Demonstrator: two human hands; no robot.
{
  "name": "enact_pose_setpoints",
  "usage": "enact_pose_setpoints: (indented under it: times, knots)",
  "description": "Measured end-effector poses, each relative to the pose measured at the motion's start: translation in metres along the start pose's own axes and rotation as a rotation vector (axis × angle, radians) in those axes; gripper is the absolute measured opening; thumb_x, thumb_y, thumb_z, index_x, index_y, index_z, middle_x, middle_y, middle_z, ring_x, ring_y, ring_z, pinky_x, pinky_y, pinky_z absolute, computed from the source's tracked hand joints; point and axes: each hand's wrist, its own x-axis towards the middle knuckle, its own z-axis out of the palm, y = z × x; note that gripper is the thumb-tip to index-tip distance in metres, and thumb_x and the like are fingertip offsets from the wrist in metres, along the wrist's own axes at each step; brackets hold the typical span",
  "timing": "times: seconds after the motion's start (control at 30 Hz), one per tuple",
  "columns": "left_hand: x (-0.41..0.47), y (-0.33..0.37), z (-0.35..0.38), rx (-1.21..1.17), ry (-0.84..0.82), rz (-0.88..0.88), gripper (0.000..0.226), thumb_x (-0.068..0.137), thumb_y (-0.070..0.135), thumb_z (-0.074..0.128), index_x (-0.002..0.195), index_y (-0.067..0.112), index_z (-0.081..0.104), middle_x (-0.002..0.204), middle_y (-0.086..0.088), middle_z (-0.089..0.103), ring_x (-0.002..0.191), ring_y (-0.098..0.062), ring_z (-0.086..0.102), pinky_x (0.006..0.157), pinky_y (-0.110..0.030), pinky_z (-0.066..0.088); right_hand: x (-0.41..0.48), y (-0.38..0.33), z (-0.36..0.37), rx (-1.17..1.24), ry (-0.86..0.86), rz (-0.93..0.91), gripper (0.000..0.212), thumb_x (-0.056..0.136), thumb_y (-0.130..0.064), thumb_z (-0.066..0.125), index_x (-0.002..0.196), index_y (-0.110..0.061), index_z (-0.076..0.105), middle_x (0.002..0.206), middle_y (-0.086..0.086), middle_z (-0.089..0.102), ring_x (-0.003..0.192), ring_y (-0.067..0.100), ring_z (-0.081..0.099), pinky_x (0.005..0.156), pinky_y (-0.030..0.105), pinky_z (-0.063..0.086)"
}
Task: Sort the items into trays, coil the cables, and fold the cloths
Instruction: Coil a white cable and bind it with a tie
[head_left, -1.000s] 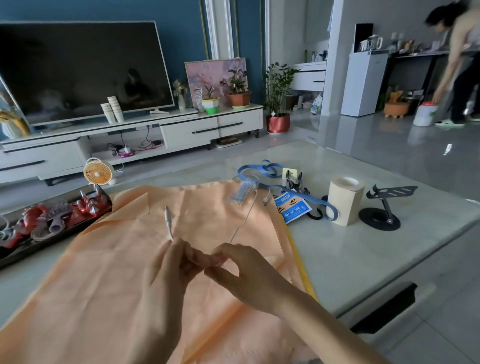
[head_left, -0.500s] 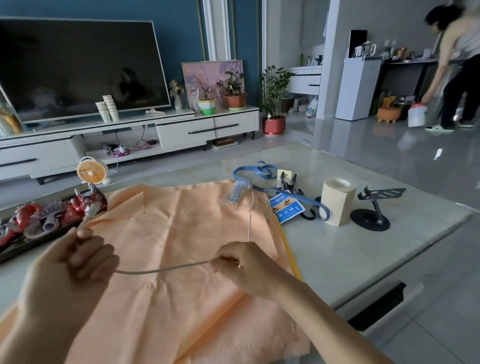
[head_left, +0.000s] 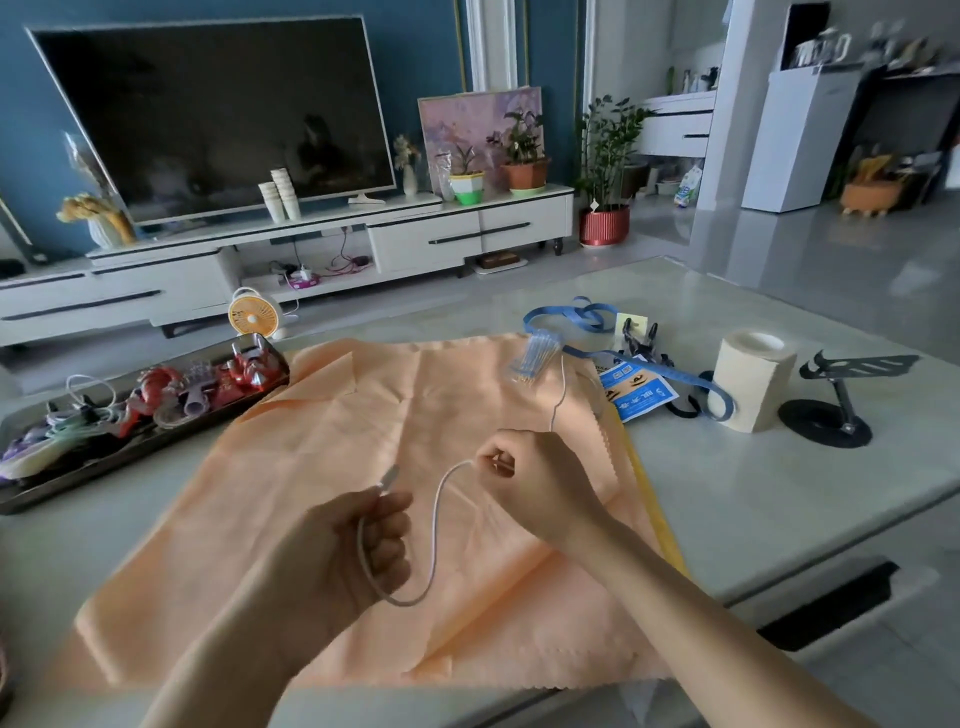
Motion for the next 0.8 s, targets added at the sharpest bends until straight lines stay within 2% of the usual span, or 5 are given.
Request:
enact_pose_setpoints:
  times: [0.2,0.33,0.43,0.6,0.8]
  knots:
    - [0.001,-0.01,0.034,-0.065,0.071,-0.002,0.033,0.099,0.015,0.036,0.087,-0.004,0.059,0.066,-0.017,0.069,0.054,-0.024,0.068,0.06,-0.033,0.055,-0.017,-0.026,0.005,-0.02,0.185,-0.118,0.023,0.081,-0.019,0.062,0.062,-0.02,0.05,0.046,-0.008,0.035,0.053,0.017,0.036,0.053,0.03,0.033]
    - [0.004,-0.006,0.047,-0.157,0.072,0.072,0.034,0.098,0.012,0.033,0.072,0.002,0.051,0.049,-0.008,0.058,0.043,-0.016,0.058,0.045,-0.02,0.048,-0.037,-0.035,0.01,-0.005,0.041,-0.311,0.02,0.094,-0.027,0.049,0.09,-0.014,0.064,0.077,-0.002,0.062,0.066,0.021,0.059,0.057,0.033,0.045]
    - [0.005,-0.004,0.053,-0.284,0.057,0.07,0.032,0.101,0.013,0.027,0.082,0.006,0.051,0.067,-0.012,0.069,0.075,-0.022,0.064,0.069,-0.031,0.048,-0.048,-0.041,0.017,-0.032,0.007,-0.441,0.033,0.094,-0.022,0.041,0.111,-0.008,0.066,0.092,0.007,0.068,0.067,0.027,0.066,0.05,0.033,0.051]
    - [0.006,0.016,0.037,-0.508,0.068,0.179,0.036,0.098,0.011,0.024,0.065,0.015,0.037,0.048,0.001,0.052,0.069,-0.018,0.062,0.089,-0.035,0.041,-0.052,-0.04,0.02,-0.066,-0.081,-0.502,0.035,0.093,-0.014,0.048,0.127,-0.009,0.056,0.093,0.007,0.062,0.067,0.024,0.06,0.055,0.025,0.044]
    - [0.008,0.031,0.015,-0.656,-0.001,0.364,0.009,0.07,0.011,0.04,0.064,0.017,0.038,0.048,0.007,0.046,0.049,-0.009,0.052,0.057,-0.02,0.048,-0.048,-0.039,0.022,-0.016,-0.138,-0.505,0.029,0.098,-0.02,0.039,0.115,-0.007,0.058,0.101,0.011,0.065,0.081,0.031,0.062,0.068,0.042,0.049]
